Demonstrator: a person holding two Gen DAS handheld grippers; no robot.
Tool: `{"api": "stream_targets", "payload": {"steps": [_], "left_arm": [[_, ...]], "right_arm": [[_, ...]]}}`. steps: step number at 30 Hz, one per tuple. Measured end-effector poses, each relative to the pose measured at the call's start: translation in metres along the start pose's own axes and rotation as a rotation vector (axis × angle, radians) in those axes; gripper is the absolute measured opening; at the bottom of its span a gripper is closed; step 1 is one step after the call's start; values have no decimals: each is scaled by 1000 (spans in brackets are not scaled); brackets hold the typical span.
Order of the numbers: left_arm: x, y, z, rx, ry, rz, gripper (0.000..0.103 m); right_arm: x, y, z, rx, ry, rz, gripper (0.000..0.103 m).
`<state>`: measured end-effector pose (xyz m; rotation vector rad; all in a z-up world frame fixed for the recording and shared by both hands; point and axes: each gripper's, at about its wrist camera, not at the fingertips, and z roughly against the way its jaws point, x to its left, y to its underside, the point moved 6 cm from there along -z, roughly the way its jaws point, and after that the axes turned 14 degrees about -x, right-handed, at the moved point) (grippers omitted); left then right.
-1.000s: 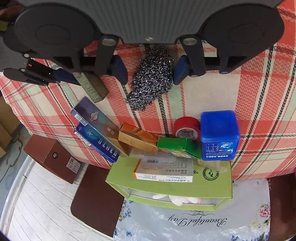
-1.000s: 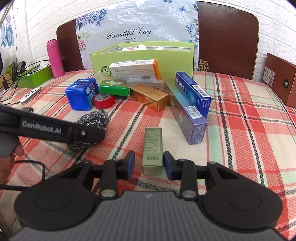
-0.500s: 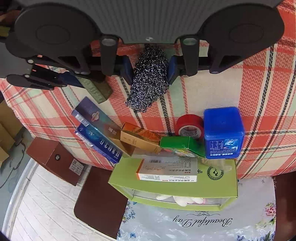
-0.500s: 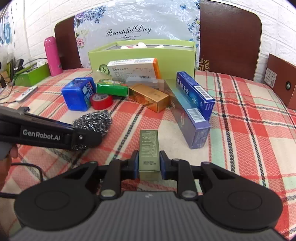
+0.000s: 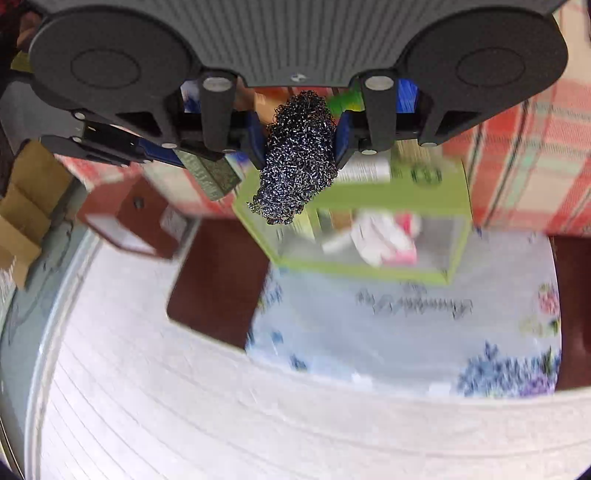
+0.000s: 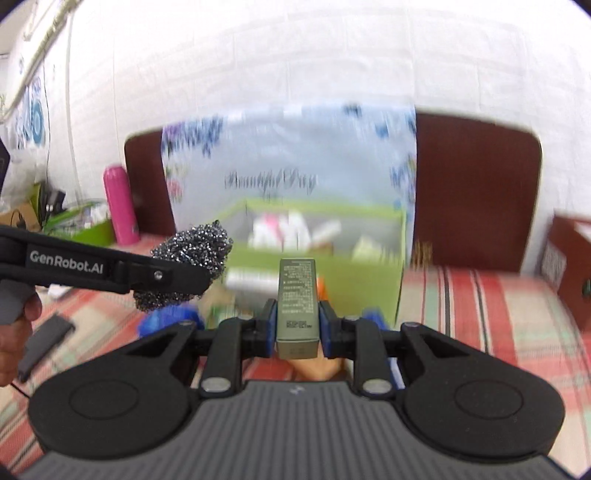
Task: Organize objects
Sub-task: 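Carry scrubber and olive box into the lime-green box and open both grippers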
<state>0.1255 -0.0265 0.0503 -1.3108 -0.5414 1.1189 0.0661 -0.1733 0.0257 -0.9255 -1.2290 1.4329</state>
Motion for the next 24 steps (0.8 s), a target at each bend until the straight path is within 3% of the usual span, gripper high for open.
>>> {"api": "stream_targets", "payload": {"steps": [5, 9, 14, 22, 23, 24], "left_arm": [[19, -37, -31, -40, -54, 18, 40], [31, -53, -66, -30, -72, 32, 40], [47, -52, -105, -8, -103, 58, 40], [74, -33, -148, 51, -144, 51, 43], [77, -31, -150, 51, -149, 43, 50], [79, -29, -152, 50, -160, 32, 69]], "right_arm": [[-7, -32, -33, -64, 21, 25, 22], [-23, -43, -69, -60, 63, 0, 22], [-43, -37, -113, -22, 126, -55, 22], [-46, -16, -161, 26, 154, -53, 22], [-46, -13, -165, 27, 157, -58, 22], [-47, -9, -169, 27, 157, -65, 24]]}}
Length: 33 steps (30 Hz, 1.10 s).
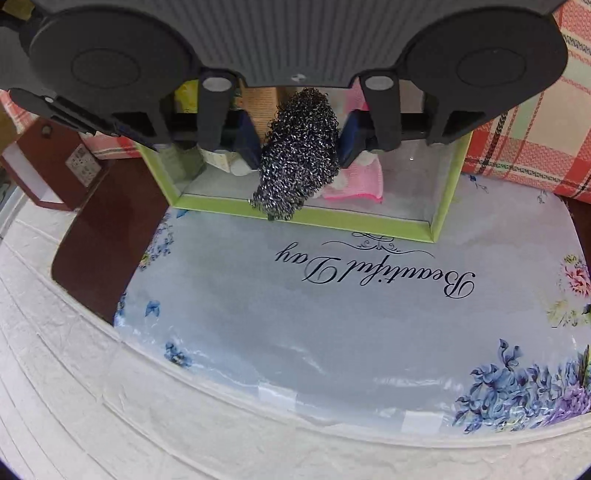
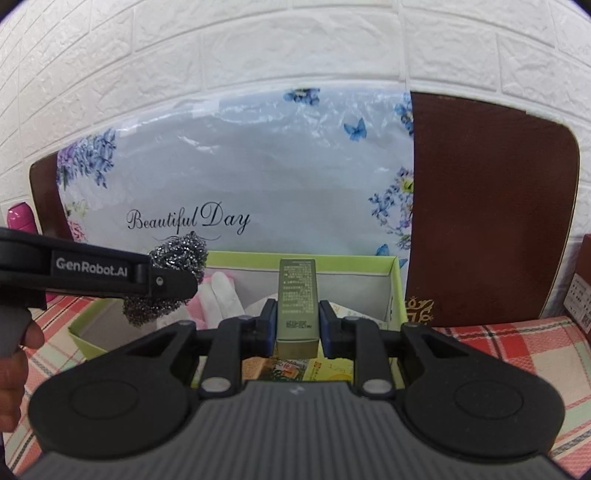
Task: Organize objects
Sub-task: 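Carry scrubber and olive box into the lime-green box and open both grippers, then reach left gripper to the tan box while right gripper reaches the tall VIVX box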
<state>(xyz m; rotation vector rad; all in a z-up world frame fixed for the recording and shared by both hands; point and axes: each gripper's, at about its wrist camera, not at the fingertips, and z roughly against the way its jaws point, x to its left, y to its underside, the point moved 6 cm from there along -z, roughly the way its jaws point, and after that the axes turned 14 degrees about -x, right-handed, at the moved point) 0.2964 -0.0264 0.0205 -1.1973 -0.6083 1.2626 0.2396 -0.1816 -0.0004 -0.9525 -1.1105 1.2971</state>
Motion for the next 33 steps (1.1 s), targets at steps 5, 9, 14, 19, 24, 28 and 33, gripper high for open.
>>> {"api": "stream_targets", "payload": {"steps": [5, 9, 14, 19, 24, 28, 33], "left_arm": [[6, 9, 12, -25, -50, -39, 85], [5, 10, 22, 1, -84, -9, 85], [-18, 7, 42, 18, -103, -25, 85], [-34, 6, 74, -15, -112, -63, 85], [-48, 12, 100, -24, -103, -79, 85], [-58, 20, 117, -26, -80, -87, 85], [-63, 46, 142, -13, -48, -65, 85]], "right_arm": [[-5, 17, -6, 15, 65, 64, 63], [-15, 12, 11, -25, 76, 27, 85], [-20, -1, 36, -71, 97, 18, 97], [-31, -9, 66, -122, 137, 9, 101], [-46, -8, 102, -146, 158, -63, 102], [-53, -6, 127, -153, 162, -90, 103], [-57, 8, 157, -148, 166, -80, 103]]}}
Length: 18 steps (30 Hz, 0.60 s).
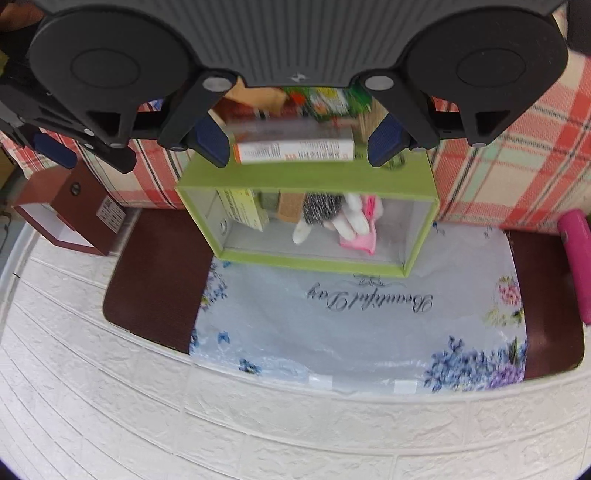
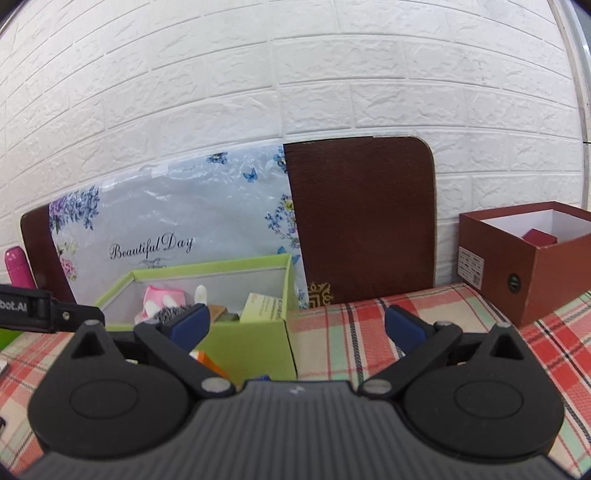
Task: Organize objects
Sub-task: 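Reach left gripper to the tan box while right gripper reaches the tall VIVX box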
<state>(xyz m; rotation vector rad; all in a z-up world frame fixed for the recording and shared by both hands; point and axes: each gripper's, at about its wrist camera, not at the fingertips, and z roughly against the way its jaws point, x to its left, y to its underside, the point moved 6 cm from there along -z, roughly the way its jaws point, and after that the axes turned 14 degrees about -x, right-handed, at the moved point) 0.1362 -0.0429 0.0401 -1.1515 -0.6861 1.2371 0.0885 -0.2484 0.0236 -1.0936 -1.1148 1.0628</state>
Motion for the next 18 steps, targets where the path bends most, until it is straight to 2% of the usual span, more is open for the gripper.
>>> {"api": "stream_targets", "payload": {"steps": [3, 7, 10, 13, 14, 15, 17, 18], "left_arm": [[-3, 28, 12, 35, 37, 2, 85], [-6, 71, 22, 96, 80, 9, 85], [-7, 94, 24, 144, 99, 29, 85], [-8, 99, 20, 175, 83, 36, 85], [-9, 97, 18, 174, 79, 48, 85], [-10, 94, 16, 168, 82, 63, 85], [-13, 90, 9, 161, 79, 102, 85], [-15, 88, 4, 160, 71, 120, 85]], "right_arm": [[-7, 20, 21, 23, -16, 20, 103], [-12, 64, 41, 141, -55, 105, 100], [-13, 89, 50, 207, -60, 148, 90], [-11, 100, 53, 243, -80, 124, 82], [-10, 102, 51, 245, -85, 124, 71], [-8, 103, 50, 249, -85, 128, 50], [-6, 102, 50, 260, -102, 119, 28], [-6, 101, 51, 258, -103, 122, 28]]}}
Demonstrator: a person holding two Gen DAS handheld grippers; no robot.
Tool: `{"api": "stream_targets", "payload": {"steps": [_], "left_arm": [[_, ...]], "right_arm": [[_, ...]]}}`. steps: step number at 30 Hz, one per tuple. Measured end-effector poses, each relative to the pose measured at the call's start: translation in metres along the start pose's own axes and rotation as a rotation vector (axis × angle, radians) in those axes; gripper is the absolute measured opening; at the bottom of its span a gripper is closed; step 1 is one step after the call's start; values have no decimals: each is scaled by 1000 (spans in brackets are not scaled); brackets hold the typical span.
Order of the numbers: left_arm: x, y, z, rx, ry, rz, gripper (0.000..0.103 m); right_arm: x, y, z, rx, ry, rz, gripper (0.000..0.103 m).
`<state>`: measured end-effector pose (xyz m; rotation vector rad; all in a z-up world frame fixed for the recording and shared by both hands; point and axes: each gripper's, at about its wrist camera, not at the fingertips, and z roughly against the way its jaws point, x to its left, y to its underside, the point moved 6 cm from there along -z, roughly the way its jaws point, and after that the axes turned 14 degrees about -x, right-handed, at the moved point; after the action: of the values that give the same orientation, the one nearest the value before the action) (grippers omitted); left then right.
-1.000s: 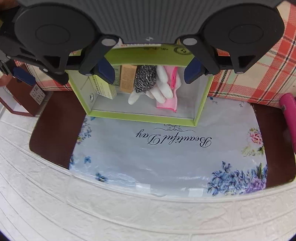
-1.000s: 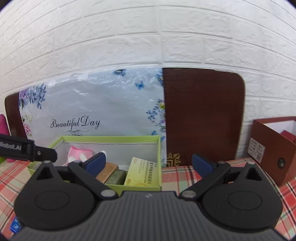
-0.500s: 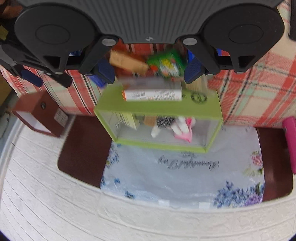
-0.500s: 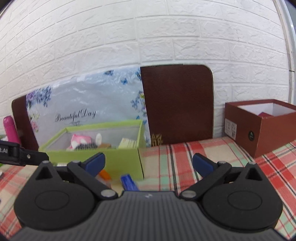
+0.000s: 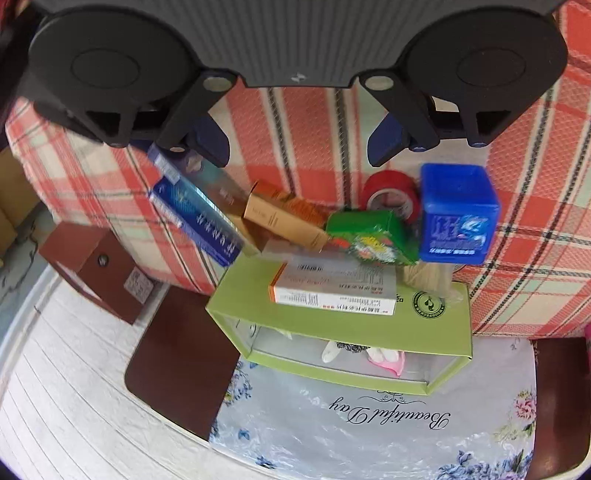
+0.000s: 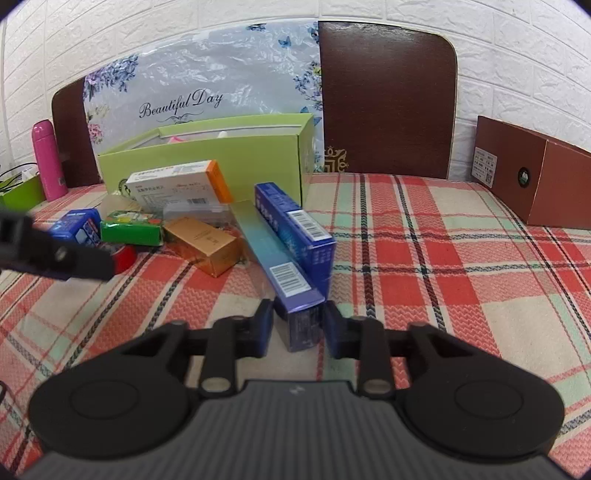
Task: Organize objects
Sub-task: 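Reach left gripper to the tan box while right gripper reaches the tall VIVX box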
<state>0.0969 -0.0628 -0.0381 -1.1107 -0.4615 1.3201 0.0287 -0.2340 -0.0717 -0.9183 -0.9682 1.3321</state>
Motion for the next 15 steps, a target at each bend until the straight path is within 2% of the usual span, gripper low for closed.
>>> {"api": "stream_targets", "payload": {"steps": [7, 12, 14, 15], "left_arm": [[-18, -9, -57, 20, -53, 127, 85], [-14, -11, -95, 23, -147, 225, 85], [-13, -13, -102, -8, -146, 207, 85], [-15, -13, -103, -15, -137, 175, 81]], "right_arm": [[-15, 10, 33, -2, 16, -49, 27], [-16, 21, 54, 17, 19, -78, 26], [-15, 23, 57, 18, 15, -89, 26], [-14, 23, 58, 17, 14, -86, 27]]}}
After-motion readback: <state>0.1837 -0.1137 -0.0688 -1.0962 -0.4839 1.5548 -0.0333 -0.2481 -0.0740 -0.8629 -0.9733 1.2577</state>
